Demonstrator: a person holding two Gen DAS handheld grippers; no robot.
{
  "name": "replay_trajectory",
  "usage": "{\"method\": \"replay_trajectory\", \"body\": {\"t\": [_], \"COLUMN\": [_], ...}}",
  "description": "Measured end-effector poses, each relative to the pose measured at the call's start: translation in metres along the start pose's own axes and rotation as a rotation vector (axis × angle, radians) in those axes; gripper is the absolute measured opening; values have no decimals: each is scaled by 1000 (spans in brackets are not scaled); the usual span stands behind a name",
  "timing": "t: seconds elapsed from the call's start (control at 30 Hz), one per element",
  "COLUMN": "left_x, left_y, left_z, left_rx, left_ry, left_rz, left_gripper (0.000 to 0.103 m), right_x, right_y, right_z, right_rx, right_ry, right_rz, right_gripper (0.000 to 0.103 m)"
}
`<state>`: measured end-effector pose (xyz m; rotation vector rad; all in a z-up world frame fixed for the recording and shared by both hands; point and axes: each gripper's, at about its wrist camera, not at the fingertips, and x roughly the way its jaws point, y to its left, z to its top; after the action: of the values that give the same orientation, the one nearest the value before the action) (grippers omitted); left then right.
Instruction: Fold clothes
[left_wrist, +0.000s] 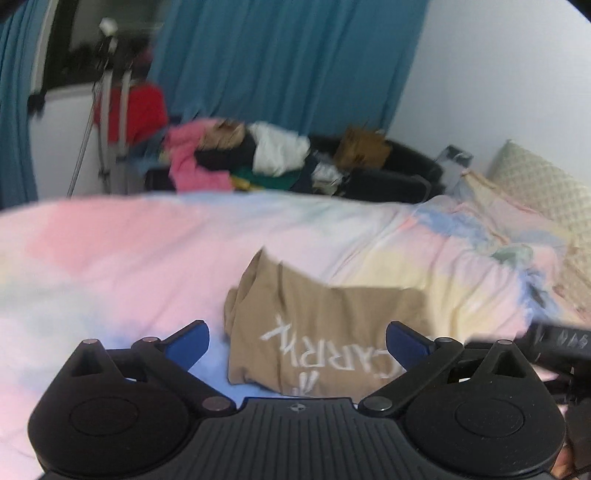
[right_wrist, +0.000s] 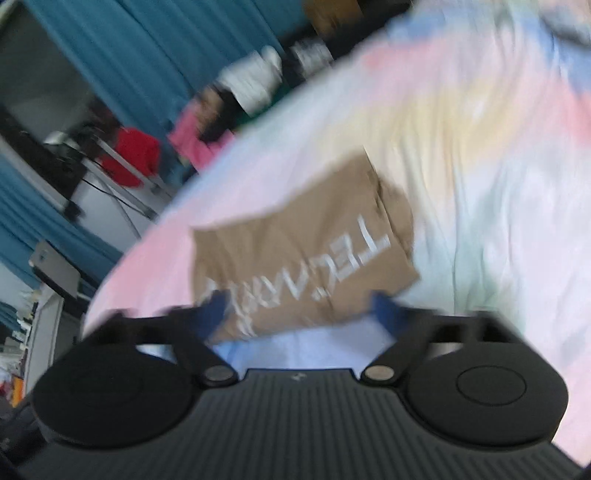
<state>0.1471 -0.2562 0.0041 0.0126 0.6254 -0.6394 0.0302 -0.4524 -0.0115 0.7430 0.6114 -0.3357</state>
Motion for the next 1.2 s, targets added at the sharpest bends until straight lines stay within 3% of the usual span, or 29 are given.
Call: {"method": "replay_trajectory", "body": {"t": [0.27, 0.6, 0.9, 1.2], "left_x": [-85, -155, -149, -117], "left_y": [-29, -24, -18, 12], "left_z": [3, -39, -82, -100], "left_rx": [98, 143, 200, 135], "left_ry": [-137, -233, -268, -232], "left_rz": [49, 65, 93, 151], "left_gripper": [103, 103, 103, 103], "right_x": [-90, -127, -111, -72], "right_y": [48, 50, 51, 45], "right_z": [-18, -77, -120, -140], "right_rx": [-253, -372, -470, -482], "right_ry": [-266, -358, -456, -466], "right_rz": [1, 31, -16, -72], "right_gripper": [103, 103, 103, 103]}}
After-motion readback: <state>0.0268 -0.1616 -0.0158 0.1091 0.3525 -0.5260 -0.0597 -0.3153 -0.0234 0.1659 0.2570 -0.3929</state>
